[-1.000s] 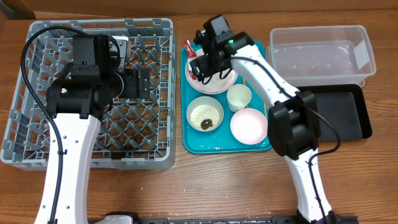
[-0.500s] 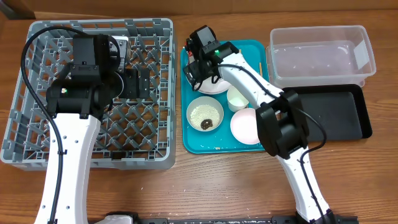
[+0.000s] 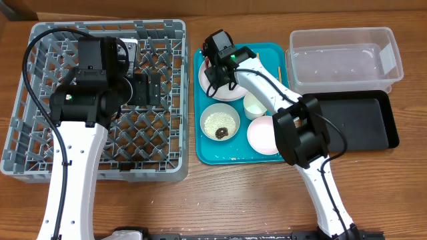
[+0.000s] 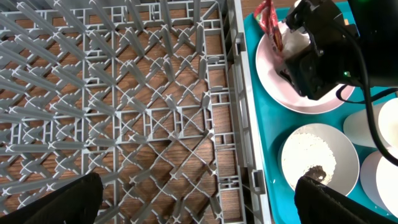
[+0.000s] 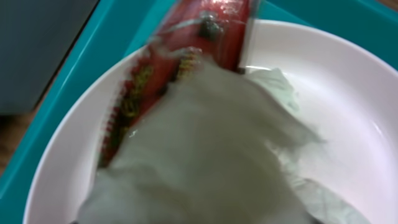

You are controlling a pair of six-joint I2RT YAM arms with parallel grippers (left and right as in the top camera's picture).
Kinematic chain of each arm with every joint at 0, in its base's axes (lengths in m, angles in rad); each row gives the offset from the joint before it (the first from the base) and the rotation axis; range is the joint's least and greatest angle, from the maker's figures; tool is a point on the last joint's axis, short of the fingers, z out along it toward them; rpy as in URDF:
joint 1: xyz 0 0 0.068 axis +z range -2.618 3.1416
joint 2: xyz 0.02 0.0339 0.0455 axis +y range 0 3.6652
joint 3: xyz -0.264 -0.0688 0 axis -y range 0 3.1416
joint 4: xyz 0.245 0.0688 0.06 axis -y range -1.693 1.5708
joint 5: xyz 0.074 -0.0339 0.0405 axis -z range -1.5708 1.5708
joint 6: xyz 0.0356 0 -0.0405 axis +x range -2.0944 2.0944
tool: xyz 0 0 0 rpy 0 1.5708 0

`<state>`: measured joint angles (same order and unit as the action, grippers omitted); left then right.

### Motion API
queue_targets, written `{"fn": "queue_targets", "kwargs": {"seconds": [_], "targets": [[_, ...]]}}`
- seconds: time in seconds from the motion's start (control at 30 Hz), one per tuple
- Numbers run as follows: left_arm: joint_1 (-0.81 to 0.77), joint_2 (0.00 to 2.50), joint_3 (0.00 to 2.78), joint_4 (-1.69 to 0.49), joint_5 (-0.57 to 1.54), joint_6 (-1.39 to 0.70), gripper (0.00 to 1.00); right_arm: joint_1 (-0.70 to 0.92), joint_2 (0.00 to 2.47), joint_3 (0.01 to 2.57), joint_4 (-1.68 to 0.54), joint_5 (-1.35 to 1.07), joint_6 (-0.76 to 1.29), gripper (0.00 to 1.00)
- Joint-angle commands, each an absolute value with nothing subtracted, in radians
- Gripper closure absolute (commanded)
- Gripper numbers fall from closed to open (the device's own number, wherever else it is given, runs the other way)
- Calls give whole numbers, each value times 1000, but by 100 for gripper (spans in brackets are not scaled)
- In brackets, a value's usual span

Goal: Sort waste into correct bins and load items into the dishwasher
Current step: 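Grasp the red wrapper and tissue on the plate with the right gripper, then carry the wrapper and tissue into the clear plastic bin and release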

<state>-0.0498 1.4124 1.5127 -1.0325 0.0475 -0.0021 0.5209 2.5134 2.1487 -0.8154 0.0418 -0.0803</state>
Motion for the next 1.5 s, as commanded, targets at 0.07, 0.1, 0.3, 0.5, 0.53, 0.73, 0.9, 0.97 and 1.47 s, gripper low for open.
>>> {"fn": "queue_targets", "kwargs": {"seconds": [0.07,0.1,0.3,0.5,0.53,0.73,0.9,0.97,1.47], "targets": [[-46,1420,1533,-1032,44,-15,0,511,2531,2168,-810,52,-78,80],[-46,1420,1533,-1032,44,-15,0,509,2530,2169,-808,52,-78,90],[-46,1420,1533,-1032,44,-15,0,496,2490,2213,-859,52,-77,96],[-46,1420,1533,-1032,44,-15,0,474,2408,2363,-1020,52,-73,96],[-46,1420,1532,-1032,44,-15,0,468,2393,2401,-1056,52,-73,96],[-46,1420,1532,-1032,44,-15,0,419,2328,2656,-1271,52,-36,96],[-46,1420,1533,-1032,44,-15,0,339,2308,2852,-1419,53,21,96],[-46,1420,1532,-1032,44,-15,0,294,2308,2895,-1459,53,51,96],[-46,1420,1533,-1032,44,-15,0,-52,2315,2854,-1599,105,649,96]]}}
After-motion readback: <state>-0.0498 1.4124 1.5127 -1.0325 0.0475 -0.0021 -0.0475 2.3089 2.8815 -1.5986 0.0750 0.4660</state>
